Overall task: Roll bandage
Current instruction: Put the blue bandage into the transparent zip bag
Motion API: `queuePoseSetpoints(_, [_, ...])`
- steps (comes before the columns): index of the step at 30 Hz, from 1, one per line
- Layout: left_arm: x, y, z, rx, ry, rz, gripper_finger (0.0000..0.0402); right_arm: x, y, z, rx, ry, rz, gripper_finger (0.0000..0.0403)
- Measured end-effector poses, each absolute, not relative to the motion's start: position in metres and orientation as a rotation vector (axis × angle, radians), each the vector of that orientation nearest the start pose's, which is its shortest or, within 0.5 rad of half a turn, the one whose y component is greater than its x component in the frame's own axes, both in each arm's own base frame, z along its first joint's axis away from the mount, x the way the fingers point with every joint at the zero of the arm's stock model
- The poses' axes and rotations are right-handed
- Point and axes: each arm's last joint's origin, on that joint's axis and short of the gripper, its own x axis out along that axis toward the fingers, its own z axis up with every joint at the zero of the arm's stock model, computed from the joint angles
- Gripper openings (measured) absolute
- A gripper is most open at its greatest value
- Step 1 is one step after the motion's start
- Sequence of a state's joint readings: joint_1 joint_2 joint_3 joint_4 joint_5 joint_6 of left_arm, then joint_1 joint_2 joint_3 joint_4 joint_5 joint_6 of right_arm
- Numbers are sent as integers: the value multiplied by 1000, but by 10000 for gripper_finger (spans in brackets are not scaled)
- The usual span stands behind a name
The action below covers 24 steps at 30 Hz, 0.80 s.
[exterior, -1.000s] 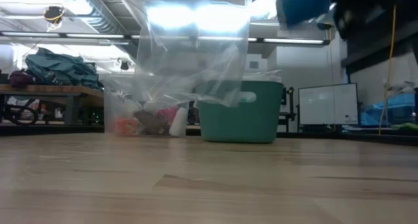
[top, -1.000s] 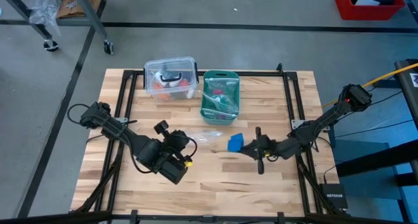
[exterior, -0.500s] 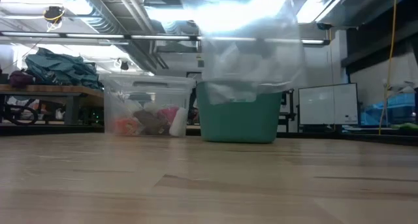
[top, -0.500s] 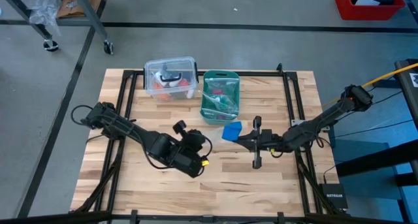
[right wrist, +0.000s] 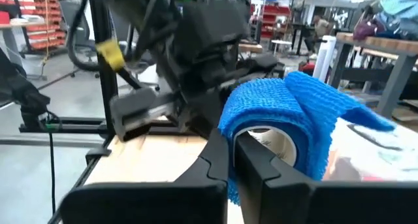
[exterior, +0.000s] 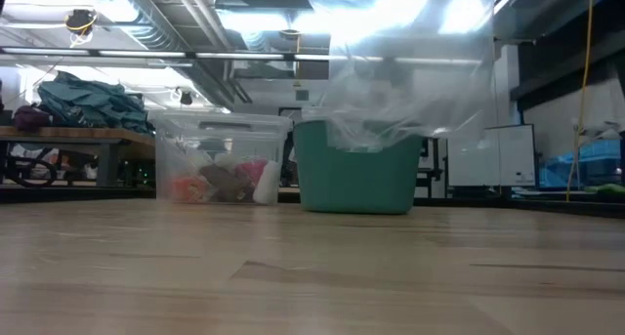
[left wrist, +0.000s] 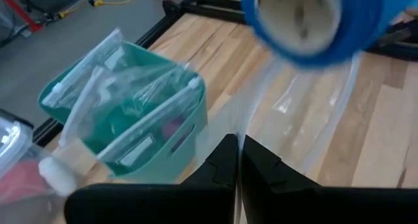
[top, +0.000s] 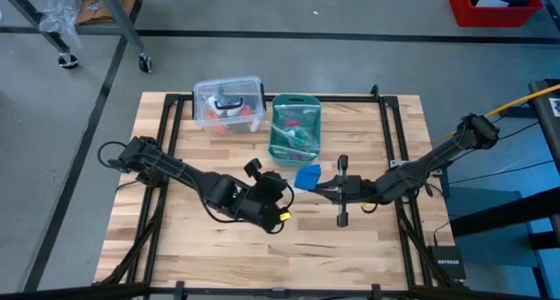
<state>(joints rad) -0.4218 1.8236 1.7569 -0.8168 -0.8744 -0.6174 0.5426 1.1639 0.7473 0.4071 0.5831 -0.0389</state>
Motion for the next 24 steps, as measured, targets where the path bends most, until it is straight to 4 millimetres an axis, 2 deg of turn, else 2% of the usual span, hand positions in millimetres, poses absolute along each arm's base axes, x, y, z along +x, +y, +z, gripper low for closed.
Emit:
queuePoseSetpoints(9, [370, -133, 339, -19, 522, 604, 0, 239, 126, 283, -26, 70, -19, 10])
queuePoseSetpoints(24, [373, -132, 341, -53, 508, 586, 0, 236, 125, 264, 47, 242, -31, 9])
